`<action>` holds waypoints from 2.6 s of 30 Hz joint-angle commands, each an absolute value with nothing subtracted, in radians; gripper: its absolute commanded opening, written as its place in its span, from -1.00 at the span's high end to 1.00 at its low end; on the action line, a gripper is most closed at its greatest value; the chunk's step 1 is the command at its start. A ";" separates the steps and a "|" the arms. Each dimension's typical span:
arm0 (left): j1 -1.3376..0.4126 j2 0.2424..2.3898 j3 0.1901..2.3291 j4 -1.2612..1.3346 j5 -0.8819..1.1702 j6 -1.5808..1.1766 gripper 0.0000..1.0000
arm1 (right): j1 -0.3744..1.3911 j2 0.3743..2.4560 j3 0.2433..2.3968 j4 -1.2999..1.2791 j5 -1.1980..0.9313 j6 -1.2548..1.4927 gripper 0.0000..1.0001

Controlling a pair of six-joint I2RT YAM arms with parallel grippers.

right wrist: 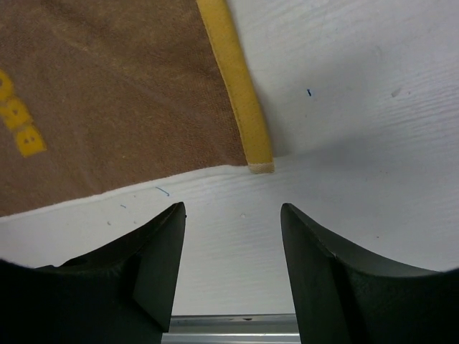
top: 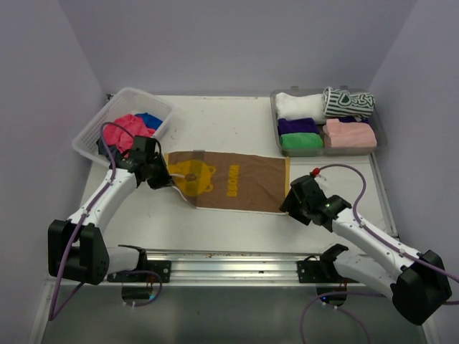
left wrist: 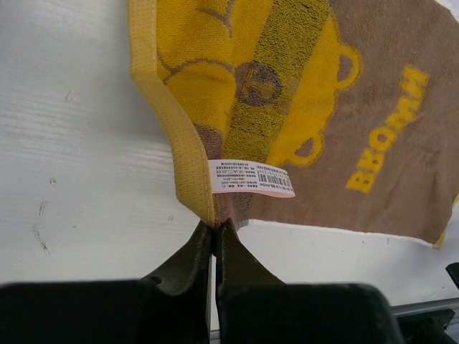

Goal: Roll the towels
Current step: Flatten the towel

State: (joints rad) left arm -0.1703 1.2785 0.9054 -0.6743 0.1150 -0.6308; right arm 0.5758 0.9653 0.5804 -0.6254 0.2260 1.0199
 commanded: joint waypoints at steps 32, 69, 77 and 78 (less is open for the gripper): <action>-0.164 1.239 0.940 -0.658 0.129 -0.595 1.00 | 0.575 1.072 0.334 -0.218 0.359 1.236 -0.01; -0.153 0.801 1.359 -0.842 0.158 -0.594 1.00 | 0.569 0.522 1.212 -1.011 0.531 0.890 1.00; -0.155 0.677 1.328 -0.897 0.169 -0.618 1.00 | 0.568 0.476 1.255 -1.135 0.523 0.942 1.00; -0.153 0.669 1.318 -0.902 0.160 -0.618 1.00 | 0.568 0.476 1.253 -1.159 0.537 0.945 1.00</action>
State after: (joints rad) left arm -0.1646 0.6777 1.3205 -0.8677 0.2234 -0.6151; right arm 0.5720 0.4892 1.2240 -1.0431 0.4641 0.9318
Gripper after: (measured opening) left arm 0.018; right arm 0.038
